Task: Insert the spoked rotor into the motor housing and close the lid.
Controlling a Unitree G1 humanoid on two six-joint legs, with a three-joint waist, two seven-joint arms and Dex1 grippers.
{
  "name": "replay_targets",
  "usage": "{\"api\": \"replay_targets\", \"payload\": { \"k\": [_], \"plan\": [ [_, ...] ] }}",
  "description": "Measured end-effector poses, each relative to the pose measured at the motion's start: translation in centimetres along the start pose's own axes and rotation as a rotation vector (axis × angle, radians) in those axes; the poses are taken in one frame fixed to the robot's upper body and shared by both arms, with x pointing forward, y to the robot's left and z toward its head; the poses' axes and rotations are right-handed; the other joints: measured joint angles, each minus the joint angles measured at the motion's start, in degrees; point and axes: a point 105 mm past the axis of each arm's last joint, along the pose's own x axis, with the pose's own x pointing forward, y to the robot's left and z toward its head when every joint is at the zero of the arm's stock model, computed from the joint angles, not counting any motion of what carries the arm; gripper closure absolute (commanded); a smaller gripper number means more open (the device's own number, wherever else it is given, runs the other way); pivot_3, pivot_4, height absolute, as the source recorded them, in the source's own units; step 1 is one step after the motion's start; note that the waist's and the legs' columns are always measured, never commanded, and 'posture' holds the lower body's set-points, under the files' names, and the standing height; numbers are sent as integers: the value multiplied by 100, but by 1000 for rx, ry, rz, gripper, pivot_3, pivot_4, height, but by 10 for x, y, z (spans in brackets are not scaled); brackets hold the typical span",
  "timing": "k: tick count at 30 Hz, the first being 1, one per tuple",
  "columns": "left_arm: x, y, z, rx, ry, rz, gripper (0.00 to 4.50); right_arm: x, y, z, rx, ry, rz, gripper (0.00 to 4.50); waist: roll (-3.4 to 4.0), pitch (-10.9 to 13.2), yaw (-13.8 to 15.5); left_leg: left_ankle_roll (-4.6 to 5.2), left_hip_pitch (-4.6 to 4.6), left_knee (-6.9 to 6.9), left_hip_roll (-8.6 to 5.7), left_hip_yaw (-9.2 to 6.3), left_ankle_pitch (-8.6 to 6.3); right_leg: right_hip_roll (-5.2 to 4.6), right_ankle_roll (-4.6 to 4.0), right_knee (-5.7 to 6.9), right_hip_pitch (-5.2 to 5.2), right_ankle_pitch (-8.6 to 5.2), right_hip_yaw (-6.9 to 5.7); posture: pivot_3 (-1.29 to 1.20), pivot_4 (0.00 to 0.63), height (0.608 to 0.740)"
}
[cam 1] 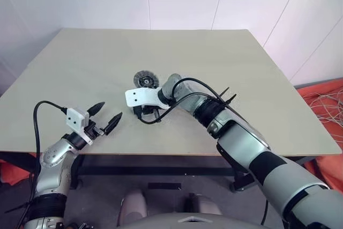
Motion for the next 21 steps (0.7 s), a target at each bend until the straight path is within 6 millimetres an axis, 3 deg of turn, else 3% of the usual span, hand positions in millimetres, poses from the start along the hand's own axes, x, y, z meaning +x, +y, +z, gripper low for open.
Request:
{"api": "replay_targets", "payload": {
  "k": [6,13,21],
  "plan": [
    [3,0,2,6,-8,-5,0,-19,8,0,-78,-13,10,4454,-4,-1,11,0,1,1,-1,-4,0,0,0,-3,6,0,-4,0,0,740],
    [6,-1,3,4,-13,-11,0,-27,35,-25,-76,8,68,4454,-7,0,11,-1,4,4,0,-5,1,0,0,0,10,0,-6,0,0,740],
    [7,-1,4,7,-18,-17,0,-29,48,-31,-70,9,81,4454,-8,-1,9,0,7,5,0,-4,1,1,0,0,14,0,-6,0,0,740]
  ]
}}
